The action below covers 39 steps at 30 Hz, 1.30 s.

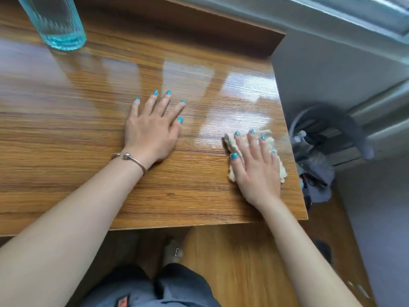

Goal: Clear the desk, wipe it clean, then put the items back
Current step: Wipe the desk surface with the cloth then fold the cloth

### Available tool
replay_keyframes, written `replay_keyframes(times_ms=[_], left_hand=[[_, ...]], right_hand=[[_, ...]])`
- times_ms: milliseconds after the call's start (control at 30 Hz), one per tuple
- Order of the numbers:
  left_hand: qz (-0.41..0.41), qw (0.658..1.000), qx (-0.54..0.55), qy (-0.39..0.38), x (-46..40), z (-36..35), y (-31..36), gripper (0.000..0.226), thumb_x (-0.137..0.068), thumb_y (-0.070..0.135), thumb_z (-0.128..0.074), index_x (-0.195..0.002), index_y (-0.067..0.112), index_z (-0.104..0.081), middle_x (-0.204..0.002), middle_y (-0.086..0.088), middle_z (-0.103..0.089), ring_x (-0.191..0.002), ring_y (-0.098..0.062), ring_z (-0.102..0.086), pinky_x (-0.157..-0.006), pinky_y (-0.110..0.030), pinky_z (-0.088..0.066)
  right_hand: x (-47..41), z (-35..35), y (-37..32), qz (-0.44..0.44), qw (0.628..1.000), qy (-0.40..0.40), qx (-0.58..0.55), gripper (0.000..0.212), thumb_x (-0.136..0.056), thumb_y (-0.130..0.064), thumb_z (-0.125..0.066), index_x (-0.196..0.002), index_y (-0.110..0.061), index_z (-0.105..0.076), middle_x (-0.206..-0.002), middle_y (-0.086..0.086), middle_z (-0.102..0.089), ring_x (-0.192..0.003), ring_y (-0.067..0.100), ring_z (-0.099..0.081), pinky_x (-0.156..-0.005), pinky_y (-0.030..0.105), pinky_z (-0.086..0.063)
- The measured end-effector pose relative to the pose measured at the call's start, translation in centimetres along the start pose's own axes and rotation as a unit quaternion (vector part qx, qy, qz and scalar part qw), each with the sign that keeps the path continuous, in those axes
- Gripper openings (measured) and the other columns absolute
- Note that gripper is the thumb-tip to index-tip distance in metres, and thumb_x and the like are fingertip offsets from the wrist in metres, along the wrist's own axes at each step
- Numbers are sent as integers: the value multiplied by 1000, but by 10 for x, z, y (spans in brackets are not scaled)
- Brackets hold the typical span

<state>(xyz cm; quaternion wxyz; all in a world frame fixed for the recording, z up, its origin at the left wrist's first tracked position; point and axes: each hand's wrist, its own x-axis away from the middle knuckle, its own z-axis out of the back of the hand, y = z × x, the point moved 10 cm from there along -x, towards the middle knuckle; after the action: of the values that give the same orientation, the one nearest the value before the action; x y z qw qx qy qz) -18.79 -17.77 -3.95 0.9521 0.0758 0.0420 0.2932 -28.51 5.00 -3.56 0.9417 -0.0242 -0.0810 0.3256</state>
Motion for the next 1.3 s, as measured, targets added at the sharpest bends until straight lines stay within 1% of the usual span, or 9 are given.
replay_keyframes(times_ms=[133, 367, 500, 600, 767, 867, 1000, 1100, 1300], left_hand=[[11, 1000, 17, -21, 33, -3, 39, 54, -100, 44, -22, -153, 35, -16, -162, -1, -14, -149, -26, -9, -118, -49, -7], [20, 999, 7, -33, 109, -9, 55, 57, -97, 51, -13, -152, 39, -11, -162, -1, -12, -150, -22, -7, -119, -48, -6], [13, 1000, -3, -27, 104, -10, 58, 57, -96, 43, -10, -153, 37, -12, -161, -1, -15, -149, -22, -10, -118, -49, -10], [-18, 999, 0, -41, 106, -12, 59, 57, -96, 42, -7, -153, 34, -10, -162, -1, -13, -150, -21, -8, -119, -48, -9], [-27, 998, 18, -45, 131, 1, 1, 55, -98, 46, -3, -153, 38, -3, -162, 3, -6, -150, -18, 0, -121, -41, -5], [-10, 999, 21, -42, 159, 14, -55, 54, -100, 45, -5, -153, 37, -7, -162, 2, -9, -150, -19, -3, -120, -42, -7], [-13, 999, 9, -38, 171, 21, -112, 54, -99, 47, -12, -153, 39, -14, -161, 1, -18, -149, -21, -12, -118, -46, -11], [43, 998, 7, -33, 177, 33, -194, 59, -96, 57, -10, -152, 40, -13, -162, 2, -14, -149, -20, -9, -118, -46, -8], [62, 997, 19, -30, 180, 45, -259, 57, -98, 59, -15, -152, 41, -16, -162, 1, -13, -149, -24, -8, -118, -51, -7]], right_hand=[[19, -2, 30, 67, 997, -24, 8, 50, -93, -59, -2, -142, -59, 8, -161, -17, 6, -150, 10, 9, -122, 44, -3], [62, -1, 54, -109, 994, 21, -5, 62, -90, -56, 0, -151, -43, 1, -164, -6, -2, -151, 20, 5, -119, 52, -1], [75, -23, -62, 14, 1000, -3, -26, 57, -94, -54, -4, -150, -47, 4, -159, -13, 12, -150, 18, 13, -116, 47, 12], [77, -26, -60, 66, 997, -28, -15, 52, -98, -54, -5, -147, -52, 10, -159, -16, 16, -148, 13, 19, -119, 44, 10], [78, -1, 61, -149, 988, 29, -23, 55, -98, -50, -10, -151, -42, 1, -164, -5, -2, -151, 19, 1, -121, 48, -7], [82, -6, 8, -219, 974, 47, -29, 54, -103, -44, -22, -154, -36, -9, -164, 0, -7, -151, 25, -5, -120, 51, -9], [100, -36, -188, -24, 999, 34, -22, 60, -93, -53, -8, -152, -45, -9, -164, -8, -6, -151, 22, -3, -118, 47, -2], [105, -39, -203, 64, 998, 8, 4, 55, -94, -57, -3, -148, -54, 0, -163, -14, -1, -151, 13, 4, -120, 43, -2], [100, -15, -106, -279, 958, 56, -26, 57, -101, -48, -21, -155, -30, -15, -164, 0, -13, -150, 25, -10, -119, 50, -11]])
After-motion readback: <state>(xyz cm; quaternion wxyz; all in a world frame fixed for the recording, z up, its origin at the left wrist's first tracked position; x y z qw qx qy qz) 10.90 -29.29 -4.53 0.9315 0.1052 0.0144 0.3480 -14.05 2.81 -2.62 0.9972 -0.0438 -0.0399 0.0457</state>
